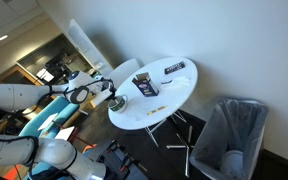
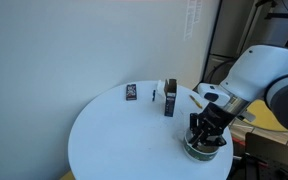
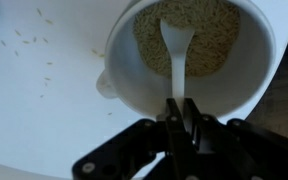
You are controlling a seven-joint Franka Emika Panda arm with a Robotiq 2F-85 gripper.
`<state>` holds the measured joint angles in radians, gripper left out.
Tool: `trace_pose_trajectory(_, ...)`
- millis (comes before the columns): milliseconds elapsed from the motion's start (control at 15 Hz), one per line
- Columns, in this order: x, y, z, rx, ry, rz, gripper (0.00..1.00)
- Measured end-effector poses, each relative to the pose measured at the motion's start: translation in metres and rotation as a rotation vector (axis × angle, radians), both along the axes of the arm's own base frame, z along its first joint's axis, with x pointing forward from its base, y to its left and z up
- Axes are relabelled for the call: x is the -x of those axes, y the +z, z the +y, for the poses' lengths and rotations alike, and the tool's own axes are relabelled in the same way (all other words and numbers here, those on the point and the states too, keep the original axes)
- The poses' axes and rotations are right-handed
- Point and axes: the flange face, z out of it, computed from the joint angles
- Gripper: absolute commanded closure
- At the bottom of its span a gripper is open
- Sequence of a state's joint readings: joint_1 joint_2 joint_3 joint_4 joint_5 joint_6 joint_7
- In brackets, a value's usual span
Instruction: Pick up the spoon and scoop some of the contents in the bowl
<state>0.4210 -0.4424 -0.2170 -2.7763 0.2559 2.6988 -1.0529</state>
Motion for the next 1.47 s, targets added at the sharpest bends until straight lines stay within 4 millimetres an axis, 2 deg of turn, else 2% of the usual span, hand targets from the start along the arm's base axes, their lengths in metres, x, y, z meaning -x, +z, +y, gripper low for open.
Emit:
trace_pose_trajectory(600, 0.008, 0.007, 0.004, 0.093, -0.009, 0.042, 0.97)
trace_pose_trajectory(1467, 0.023, 0.012, -0.003, 0.195, 0.008, 0.128, 0.97)
